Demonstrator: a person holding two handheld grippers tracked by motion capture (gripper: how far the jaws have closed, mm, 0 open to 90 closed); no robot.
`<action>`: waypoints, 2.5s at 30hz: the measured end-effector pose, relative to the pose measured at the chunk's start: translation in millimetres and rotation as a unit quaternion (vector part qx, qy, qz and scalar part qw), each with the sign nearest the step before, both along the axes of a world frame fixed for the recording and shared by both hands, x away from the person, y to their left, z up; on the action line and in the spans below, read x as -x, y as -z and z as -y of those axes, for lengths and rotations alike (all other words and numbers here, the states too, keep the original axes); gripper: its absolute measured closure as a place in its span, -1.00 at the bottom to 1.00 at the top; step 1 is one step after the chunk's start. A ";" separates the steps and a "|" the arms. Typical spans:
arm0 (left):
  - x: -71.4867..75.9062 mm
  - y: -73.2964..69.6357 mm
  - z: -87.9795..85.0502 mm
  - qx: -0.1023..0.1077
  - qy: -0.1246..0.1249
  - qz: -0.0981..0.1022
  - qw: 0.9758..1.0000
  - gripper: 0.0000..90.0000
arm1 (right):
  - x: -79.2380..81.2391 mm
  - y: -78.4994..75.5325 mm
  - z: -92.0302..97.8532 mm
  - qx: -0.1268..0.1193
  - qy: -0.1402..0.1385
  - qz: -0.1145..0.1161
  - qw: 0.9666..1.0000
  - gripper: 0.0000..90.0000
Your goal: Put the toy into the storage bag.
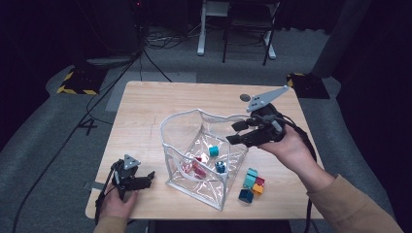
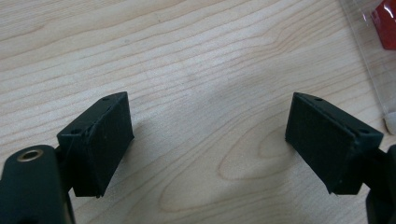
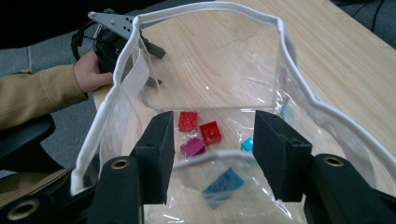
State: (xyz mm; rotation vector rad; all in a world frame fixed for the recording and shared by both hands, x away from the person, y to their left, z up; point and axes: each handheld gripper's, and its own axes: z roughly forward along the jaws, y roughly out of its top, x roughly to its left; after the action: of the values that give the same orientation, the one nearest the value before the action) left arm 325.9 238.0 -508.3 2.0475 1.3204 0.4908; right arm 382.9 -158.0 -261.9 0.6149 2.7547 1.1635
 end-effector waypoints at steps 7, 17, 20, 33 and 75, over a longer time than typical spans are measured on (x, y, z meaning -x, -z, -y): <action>0.1 0.0 0.0 0.000 0.000 -0.001 1.000 -0.66 | 11.9 4.1 36.7 -0.017 0.023 0.004 1.000 0.08; -0.1 0.0 -0.1 0.000 0.000 0.000 1.000 -0.66 | 19.7 13.7 67.0 -0.021 0.053 0.009 0.998 0.06; 0.0 -0.1 -0.1 0.001 0.000 -0.001 1.000 -0.66 | 20.7 20.5 72.9 -0.020 0.062 0.007 0.998 0.05; 0.1 -0.1 -0.1 0.000 0.000 -0.001 1.000 -0.66 | 20.5 75.4 81.7 0.007 0.087 -0.003 0.996 0.02; 0.0 -0.1 -0.1 0.000 0.000 0.000 1.000 -0.66 | -17.5 201.5 90.7 0.098 0.132 -0.069 0.984 0.06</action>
State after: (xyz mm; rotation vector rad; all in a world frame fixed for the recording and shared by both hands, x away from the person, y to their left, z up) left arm 325.9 238.1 -508.2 2.0471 1.3209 0.4904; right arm 400.3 -248.7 -463.4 1.0321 2.7398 0.8117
